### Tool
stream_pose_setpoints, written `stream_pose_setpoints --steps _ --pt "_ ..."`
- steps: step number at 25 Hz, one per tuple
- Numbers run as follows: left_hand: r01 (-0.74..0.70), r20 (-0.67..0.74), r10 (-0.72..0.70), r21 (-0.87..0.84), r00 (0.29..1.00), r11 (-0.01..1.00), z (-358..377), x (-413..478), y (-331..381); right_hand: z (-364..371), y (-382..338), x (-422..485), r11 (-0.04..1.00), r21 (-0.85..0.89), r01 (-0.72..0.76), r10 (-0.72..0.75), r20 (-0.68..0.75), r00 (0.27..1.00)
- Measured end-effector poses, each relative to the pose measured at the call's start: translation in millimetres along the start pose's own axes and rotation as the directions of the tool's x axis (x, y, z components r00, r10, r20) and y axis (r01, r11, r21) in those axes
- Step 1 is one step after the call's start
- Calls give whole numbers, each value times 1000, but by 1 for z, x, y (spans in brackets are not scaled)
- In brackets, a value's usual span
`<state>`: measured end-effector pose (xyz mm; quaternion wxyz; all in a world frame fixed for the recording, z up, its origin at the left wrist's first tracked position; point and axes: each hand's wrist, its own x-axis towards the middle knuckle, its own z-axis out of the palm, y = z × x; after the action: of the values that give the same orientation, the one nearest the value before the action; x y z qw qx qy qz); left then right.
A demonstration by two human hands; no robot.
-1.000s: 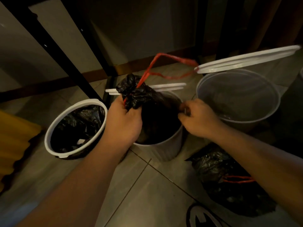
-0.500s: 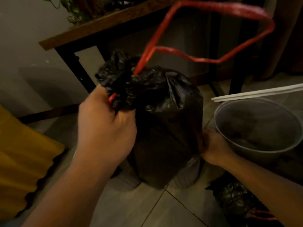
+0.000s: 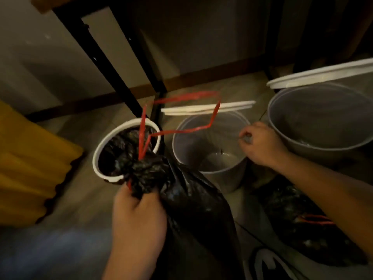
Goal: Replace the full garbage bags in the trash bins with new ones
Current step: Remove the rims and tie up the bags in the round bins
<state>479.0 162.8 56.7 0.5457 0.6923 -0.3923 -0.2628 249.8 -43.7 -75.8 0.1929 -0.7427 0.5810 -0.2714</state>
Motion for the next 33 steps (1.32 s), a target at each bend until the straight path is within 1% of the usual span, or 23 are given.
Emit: stream_pose_setpoints --steps 1,3,4,5,7,8,9,10,11,12,14,16,18,20,21,23,25,26,28,30,31,32,33 --pt "77 -10 -77 -5 997 997 7 -10 -15 1 1 0 1000 4 -2 2 11 1000" --pt "174 -8 -174 -23 985 984 22 -20 -41 2 4 0 1000 1 7 -7 22 1000" --pt "235 9 -235 -60 972 970 30 -21 -54 3 5 0 1000 -3 8 -8 20 1000" --pt "301 36 -298 -117 954 947 40 -21 -67 4 6 0 1000 -2 7 -7 17 1000" --pt "445 103 -433 -230 896 866 64 -21 -91 8 7 -1 1000 -4 7 -7 6 1000" --pt "489 120 -475 -269 872 830 75 -23 -103 10 6 -2 1000 -3 4 -4 -5 1000" --pt "498 126 -483 -268 867 825 86 -27 -115 11 6 -2 1000 -5 -2 2 -11 1000" --pt "474 125 -458 -204 880 856 94 -32 -127 12 5 -3 1000 -8 -2 2 -17 1000" --pt "427 139 -412 -100 900 899 100 -38 -138 13 4 -4 1000 -13 3 -4 -26 1000" --pt "369 176 -365 11 914 929 106 -44 -148 14 2 -5 1000 -17 8 -9 -39 999" --pt "241 278 -290 196 916 950 115 -52 -167 17 1 -8 1000 -23 7 -8 -66 998" --pt "121 395 -270 361 878 925 124 -55 -178 19 0 -9 1000 -25 13 -15 -95 995" --pt "14 505 -334 537 795 844 131 -56 -176 22 0 -9 999 -32 28 -32 -106 994" --pt "-51 582 -388 597 715 801 134 -54 -170 24 3 -9 999 -38 33 -37 -110 993" --pt "-47 600 -405 596 690 802 129 -52 -163 24 4 -7 998 -39 40 -44 -114 993" --pt "22 637 -439 552 633 833 107 -46 -144 23 8 -6 995 -73 65 -75 -132 988" --pt "101 680 -442 479 585 872 67 -39 -126 24 12 -8 985 -149 84 -112 -189 976" --pt "131 681 -450 466 578 875 42 -33 -115 24 9 -8 982 -172 72 -110 -226 968" --pt "206 638 -462 436 616 876 -25 -31 -99 17 7 -18 976 -208 62 -116 -255 960" --pt "360 491 -529 401 692 843 -78 -36 -85 2 -5 -34 964 -231 129 -179 -210 961" --pt "380 425 -518 370 743 848 -98 -37 -84 -6 -14 -44 956 -257 144 -194 -180 964" --pt "400 391 -513 336 764 852 -107 -36 -85 -12 -21 -58 948 -281 151 -194 -135 972" --pt "400 407 -497 304 766 865 -114 -37 -83 -17 -29 -72 945 -288 157 -187 -80 979"
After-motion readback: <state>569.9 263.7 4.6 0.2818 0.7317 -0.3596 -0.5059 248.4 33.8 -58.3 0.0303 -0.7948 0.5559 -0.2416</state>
